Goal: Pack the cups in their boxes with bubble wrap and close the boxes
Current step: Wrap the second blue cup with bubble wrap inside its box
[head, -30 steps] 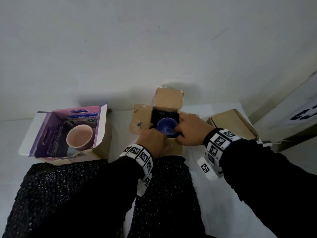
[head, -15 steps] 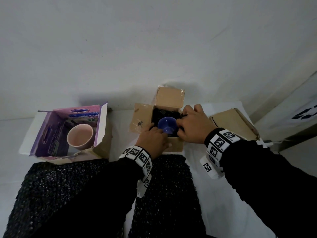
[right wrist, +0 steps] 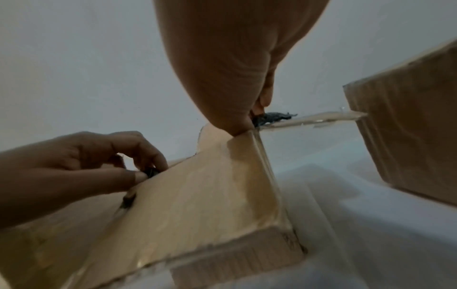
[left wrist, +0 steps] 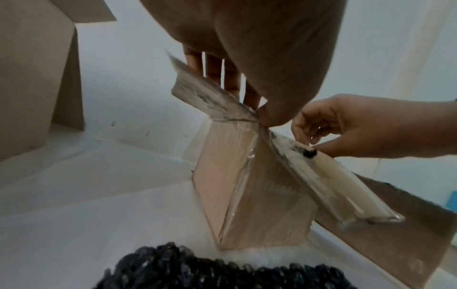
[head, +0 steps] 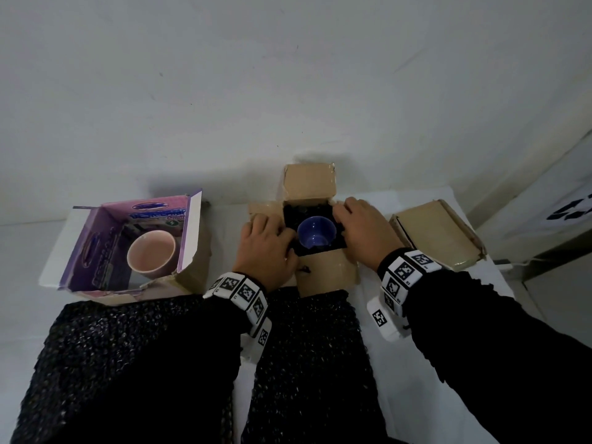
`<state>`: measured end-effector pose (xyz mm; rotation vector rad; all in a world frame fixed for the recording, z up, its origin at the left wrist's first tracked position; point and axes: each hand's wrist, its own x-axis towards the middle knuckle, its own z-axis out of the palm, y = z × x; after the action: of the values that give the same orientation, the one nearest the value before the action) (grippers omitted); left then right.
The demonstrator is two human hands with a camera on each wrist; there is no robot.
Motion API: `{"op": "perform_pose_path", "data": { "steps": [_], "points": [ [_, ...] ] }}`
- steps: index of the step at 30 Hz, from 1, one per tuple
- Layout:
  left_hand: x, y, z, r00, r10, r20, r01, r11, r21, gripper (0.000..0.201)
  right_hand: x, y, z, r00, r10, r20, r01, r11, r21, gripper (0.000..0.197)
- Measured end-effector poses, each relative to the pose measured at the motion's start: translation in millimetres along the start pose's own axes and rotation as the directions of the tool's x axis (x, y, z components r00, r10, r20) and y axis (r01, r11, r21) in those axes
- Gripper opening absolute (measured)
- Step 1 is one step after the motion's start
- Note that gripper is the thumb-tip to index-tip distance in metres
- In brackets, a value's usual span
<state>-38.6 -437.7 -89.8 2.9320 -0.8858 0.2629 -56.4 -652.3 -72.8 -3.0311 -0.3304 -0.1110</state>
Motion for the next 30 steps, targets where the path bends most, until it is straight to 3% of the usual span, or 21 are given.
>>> {"op": "perform_pose_path", "data": {
  "steps": [2, 5, 9, 12, 16, 18, 21, 24, 27, 30],
  "points": [
    [1.9, -3.2, -4.2, 0.999, -0.037, -0.011, 0.037, 0.999, -0.030, 0.024, -0.1, -1.5, -1.3, 0.999, 0.034, -0.004, -0.034, 0.995, -0.096, 0.020],
    [5.2, -1.5, -7.0, 0.999, -0.029, -0.026, 0.029, 1.000, -0.001, 0.012, 1.6, -7.2, -2.3, 0.995, 0.037, 0.094, -0.013, 0.968, -0.252, 0.018],
    [9.2, 1.5, -10.2, 0.999, 0.043, 0.005, -0.043, 0.988, 0.145, 0.025, 4.6, -5.0, -5.2, 0.988, 0.036, 0.150, 0.004, 0.967, -0.254, 0.029],
    [7.0, 2.7, -9.2, 0.999, 0.033, 0.043, -0.040, 0.982, 0.187, 0.030, 5.4, -11.5, -9.7, 0.983, 0.035, 0.179, 0.009, 0.971, -0.238, 0.027],
    [2.7, 2.6, -5.9, 0.993, 0.001, 0.114, -0.019, 0.988, 0.155, 0.039, -3.2, -36.3, -1.7, 0.999, -0.022, 0.043, 0.026, 0.994, -0.107, 0.040],
    [3.4, 3.6, -6.8, 0.990, 0.004, 0.141, -0.024, 0.990, 0.136, 0.046, -9.0, -46.1, 8.8, 0.993, -0.055, 0.108, 0.057, 0.998, -0.017, 0.056],
    [7.6, 5.0, -7.5, 0.983, 0.015, 0.182, -0.039, 0.991, 0.126, 0.059, -13.8, -44.5, 17.8, 0.982, -0.048, 0.181, 0.040, 0.998, 0.048, 0.065],
    [10.9, 4.7, -6.1, 0.978, -0.002, 0.207, -0.023, 0.993, 0.116, 0.066, -12.7, -41.6, 14.5, 0.963, -0.060, 0.264, 0.061, 0.998, 0.006, 0.060],
    [13.7, 4.7, -3.6, 0.971, -0.018, 0.238, -0.006, 0.995, 0.098, 0.058, -8.0, -40.1, 11.3, 0.949, -0.105, 0.298, 0.104, 0.994, 0.017, 0.051],
    [13.9, 2.8, -4.1, 0.972, -0.017, 0.234, -0.007, 0.995, 0.102, 0.051, -3.3, -31.3, 8.4, 0.977, -0.080, 0.198, 0.041, 0.980, 0.195, 0.037]
  ]
}}
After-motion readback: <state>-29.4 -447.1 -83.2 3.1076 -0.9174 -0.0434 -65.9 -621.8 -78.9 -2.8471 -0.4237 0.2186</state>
